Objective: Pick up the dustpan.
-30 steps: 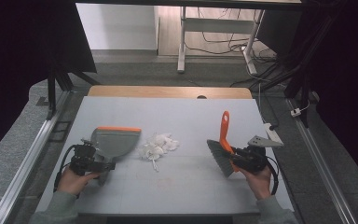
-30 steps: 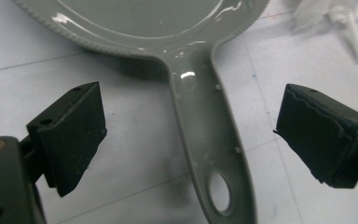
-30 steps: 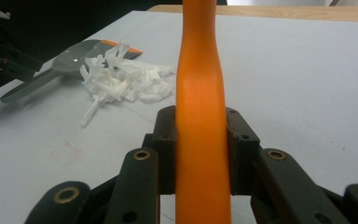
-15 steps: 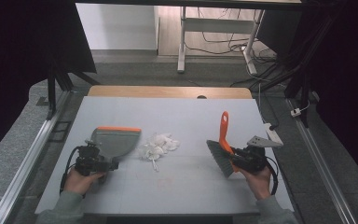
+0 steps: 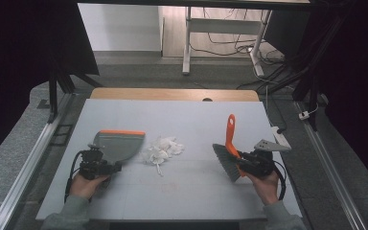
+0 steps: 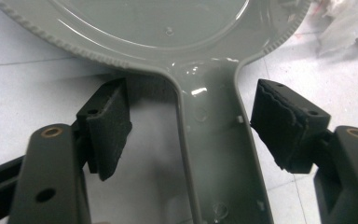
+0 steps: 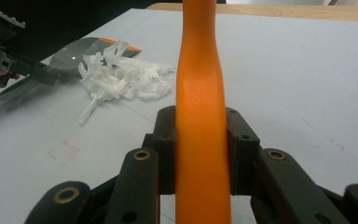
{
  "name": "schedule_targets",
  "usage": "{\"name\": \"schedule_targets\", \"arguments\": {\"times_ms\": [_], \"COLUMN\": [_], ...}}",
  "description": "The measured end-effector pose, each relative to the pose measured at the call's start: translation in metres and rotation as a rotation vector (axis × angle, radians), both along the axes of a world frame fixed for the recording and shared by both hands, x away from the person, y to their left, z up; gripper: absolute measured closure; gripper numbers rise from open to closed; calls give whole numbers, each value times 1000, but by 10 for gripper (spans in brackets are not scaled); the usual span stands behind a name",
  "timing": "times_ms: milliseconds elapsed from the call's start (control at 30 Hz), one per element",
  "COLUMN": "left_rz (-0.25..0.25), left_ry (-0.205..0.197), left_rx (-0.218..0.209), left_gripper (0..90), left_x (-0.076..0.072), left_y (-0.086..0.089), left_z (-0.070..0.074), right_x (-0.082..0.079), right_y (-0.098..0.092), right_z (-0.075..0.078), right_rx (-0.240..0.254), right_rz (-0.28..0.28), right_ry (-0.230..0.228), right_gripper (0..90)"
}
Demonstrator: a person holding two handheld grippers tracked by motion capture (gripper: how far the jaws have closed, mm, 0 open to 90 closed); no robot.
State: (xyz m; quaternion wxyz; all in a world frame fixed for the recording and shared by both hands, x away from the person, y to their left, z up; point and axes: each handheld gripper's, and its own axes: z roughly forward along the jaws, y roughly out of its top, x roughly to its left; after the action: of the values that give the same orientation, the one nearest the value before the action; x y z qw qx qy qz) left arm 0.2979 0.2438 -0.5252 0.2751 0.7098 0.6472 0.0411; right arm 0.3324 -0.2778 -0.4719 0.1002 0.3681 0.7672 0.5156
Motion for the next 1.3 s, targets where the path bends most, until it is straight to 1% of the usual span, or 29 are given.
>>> {"name": "schedule_targets", "arguments": {"times_ms": [33, 67, 133, 200, 233, 267, 333, 367, 433, 533, 633, 700, 767, 867, 900, 967, 1000, 1033, 1100, 1133, 1300], "left_rz": [0, 11, 16, 20, 20, 13, 9, -13, -11, 8, 6, 1, 0, -3, -1, 11, 11, 11, 4, -3, -7], "left_ry": [0, -5, -11, -14, -14, -15, -17, -12, -13, -20, -22, -22, -23, -27, -32, -59, -59, -73, -95, -100, -115], "left_rx": [0, -14, -17, -37, -37, -57, -64, -78, -78, -87, -97, -96, -110, -110, -106, -105, -105, -108, -139, -148, -145], "left_gripper": [328, 345, 375, 424, 444, 469, 520, 561, 578, 605, 610, 612, 613, 614, 613, 613, 614, 614, 615, 615, 615], "left_x": [0, 0, 1, 1, 1, 1, 1, 2, 2, 2, 2, 2, 2, 2, 2, 0, 0, 0, -2, -2, -3], "left_y": [0, 1, 2, 3, 3, 5, 5, 4, 4, 8, 10, 10, 12, 14, 14, 16, 16, 17, 21, 22, 27], "left_z": [0, -1, -1, -2, -2, -2, -2, -2, -2, -2, -2, -2, -2, -2, -2, 0, 0, 1, 3, 4, 5], "right_x": [0, 0, 0, 0, 0, 0, 0, 0, 0, 0, 0, 0, 0, 0, 0, 0, 0, 0, 0, 0, 0], "right_y": [0, 0, 0, 0, 0, 0, 0, 0, 0, 0, 0, 0, 0, 0, 0, -1, -1, -1, -1, -1, 0], "right_z": [0, 0, 0, 0, 0, 0, 0, 0, 0, 0, 0, 0, 0, 0, 0, 1, 1, 1, 1, 1, 1], "right_rx": [1, 1, 1, 1, 1, 0, 0, 0, 1, -1, -1, 1, 0, 1, 1, 2, 3, 4, 5, 5, 3], "right_rz": [0, 0, 1, 1, 1, 1, 1, 1, 1, 2, 2, 2, 3, 3, 2, 1, 2, 2, 1, 1, 2], "right_ry": [0, 0, -1, -1, -1, -1, -1, -1, -1, -1, 0, 2, 1, 0, -1, 0, -1, -2, -2, 0, -2], "right_gripper": [700, 700, 701, 700, 701, 701, 700, 701, 701, 701, 700, 700, 701, 701, 701, 700, 701, 701, 701, 701, 700]}}
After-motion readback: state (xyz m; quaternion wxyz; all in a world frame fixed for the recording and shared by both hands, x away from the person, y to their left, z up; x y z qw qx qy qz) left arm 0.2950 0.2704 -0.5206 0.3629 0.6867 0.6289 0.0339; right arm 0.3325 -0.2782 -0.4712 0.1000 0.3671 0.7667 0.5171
